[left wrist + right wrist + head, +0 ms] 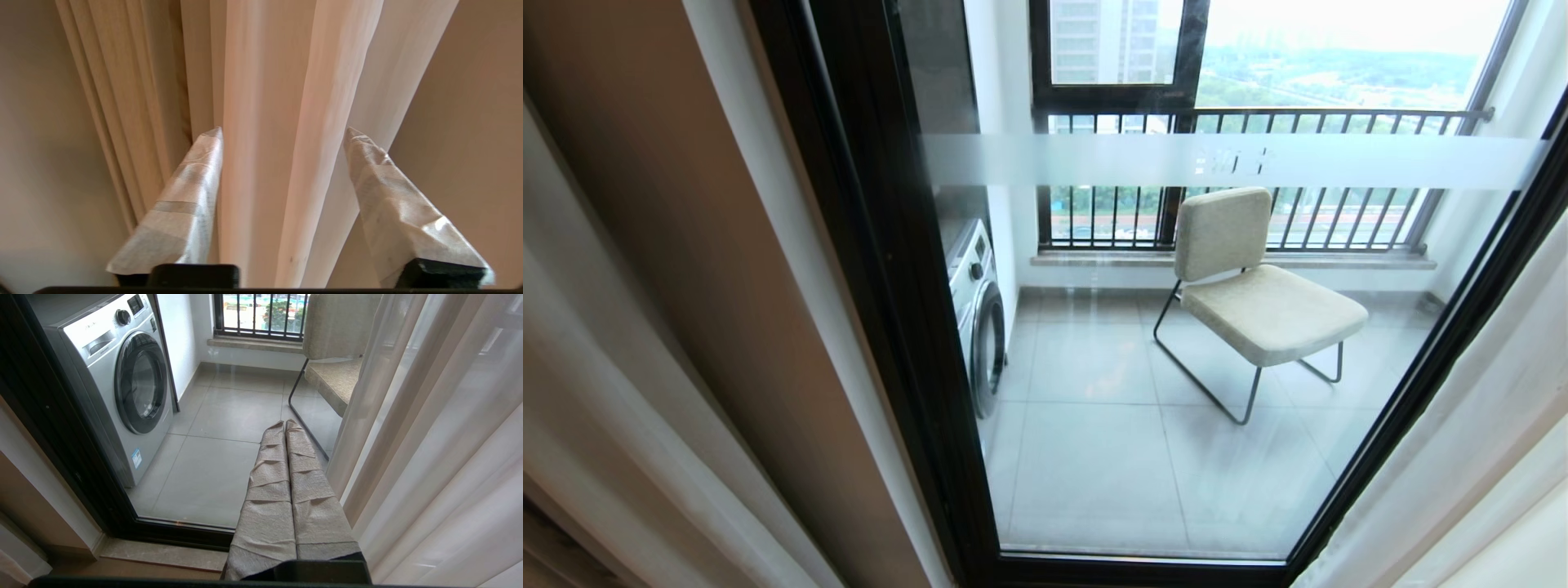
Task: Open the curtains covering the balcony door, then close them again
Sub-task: Close the inner curtains on both sides
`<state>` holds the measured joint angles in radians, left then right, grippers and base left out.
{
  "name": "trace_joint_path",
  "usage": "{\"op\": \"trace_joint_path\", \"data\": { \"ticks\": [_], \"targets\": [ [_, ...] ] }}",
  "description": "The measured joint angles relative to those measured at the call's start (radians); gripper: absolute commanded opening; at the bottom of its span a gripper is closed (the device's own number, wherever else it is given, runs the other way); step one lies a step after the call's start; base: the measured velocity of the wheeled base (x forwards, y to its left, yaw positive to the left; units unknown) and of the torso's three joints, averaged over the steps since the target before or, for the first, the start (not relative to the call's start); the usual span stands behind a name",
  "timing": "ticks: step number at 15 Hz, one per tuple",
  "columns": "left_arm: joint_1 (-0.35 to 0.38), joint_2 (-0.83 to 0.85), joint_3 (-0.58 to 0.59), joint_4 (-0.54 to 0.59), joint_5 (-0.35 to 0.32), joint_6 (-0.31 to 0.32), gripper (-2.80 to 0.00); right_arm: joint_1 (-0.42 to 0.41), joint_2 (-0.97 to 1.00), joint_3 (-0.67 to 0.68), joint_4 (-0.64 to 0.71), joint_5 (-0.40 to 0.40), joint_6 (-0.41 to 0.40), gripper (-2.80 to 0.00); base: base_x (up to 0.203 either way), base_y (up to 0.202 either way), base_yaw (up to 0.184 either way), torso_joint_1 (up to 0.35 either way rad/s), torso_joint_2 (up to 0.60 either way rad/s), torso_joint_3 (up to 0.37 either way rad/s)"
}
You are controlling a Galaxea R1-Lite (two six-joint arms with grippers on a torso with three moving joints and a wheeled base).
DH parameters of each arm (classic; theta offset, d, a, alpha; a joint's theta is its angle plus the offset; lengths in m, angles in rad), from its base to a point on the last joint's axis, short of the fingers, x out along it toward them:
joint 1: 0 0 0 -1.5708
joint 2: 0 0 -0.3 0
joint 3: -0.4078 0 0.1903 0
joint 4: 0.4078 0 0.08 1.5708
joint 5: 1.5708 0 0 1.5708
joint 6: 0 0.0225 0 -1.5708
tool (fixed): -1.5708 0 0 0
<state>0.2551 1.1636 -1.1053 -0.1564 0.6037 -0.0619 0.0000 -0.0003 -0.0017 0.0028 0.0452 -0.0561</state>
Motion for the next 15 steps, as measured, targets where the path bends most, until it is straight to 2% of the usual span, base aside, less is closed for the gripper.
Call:
{"op": "trace_joint_path", "data": {
  "ticks": [2,8,15],
  "targets": [
    [0.009,0.053,0.000,-0.083,-0.001,0.000,0.00,0.000,0.000,0.000,0.000,0.000,0.001,-2.80,0.000,0.000,0.000,0.000,0.00,0.000],
    [0.013,0.190,-0.043,-0.169,-0.036,0.001,0.00,0.000,0.000,0.000,0.000,0.000,0.000,-2.80,0.000,0.000,0.000,0.000,0.00,0.000],
    [0.022,0.309,-0.149,-0.181,-0.040,0.003,0.00,0.000,0.000,0.000,0.000,0.000,0.000,-2.80,0.000,0.000,0.000,0.000,0.00,0.000]
  ]
}}
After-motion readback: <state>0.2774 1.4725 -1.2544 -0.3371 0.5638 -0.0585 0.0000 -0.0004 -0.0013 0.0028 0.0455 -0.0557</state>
